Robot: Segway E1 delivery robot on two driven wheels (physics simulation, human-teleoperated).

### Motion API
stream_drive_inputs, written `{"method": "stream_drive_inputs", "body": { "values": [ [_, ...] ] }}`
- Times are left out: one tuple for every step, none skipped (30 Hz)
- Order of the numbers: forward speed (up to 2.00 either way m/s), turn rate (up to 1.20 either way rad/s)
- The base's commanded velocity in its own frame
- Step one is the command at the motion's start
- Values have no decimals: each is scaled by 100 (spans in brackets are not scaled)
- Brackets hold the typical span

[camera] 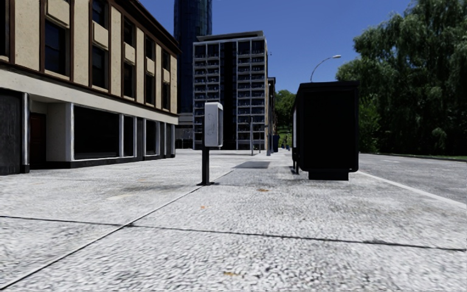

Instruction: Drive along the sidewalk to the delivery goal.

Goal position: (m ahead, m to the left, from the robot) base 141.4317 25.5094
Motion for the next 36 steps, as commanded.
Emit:
{"method": "stream_drive_inputs", "body": {
  "values": [
    [200, 0],
    [200, 0],
    [200, 0],
    [200, 0],
    [200, 0],
    [198, 0],
    [192, 0],
    [192, 0],
    [189, 7],
    [188, 38],
    [185, 79],
    [179, 103],
    [179, 103],
    [170, 120],
    [159, 120],
    [151, 120],
    [147, 120],
    [147, 120],
    [145, 120],
    [145, 120],
    [145, 120],
    [145, 120],
    [145, 120],
    [145, 37],
    [145, 18],
    [145, 11],
    [145, 7],
    [145, 0],
    [145, 0],
    [145, 0],
    [156, 0],
    [180, 0],
    [200, 0],
    [200, 0],
    [200, 0],
    [200, 0]
  ]
}}
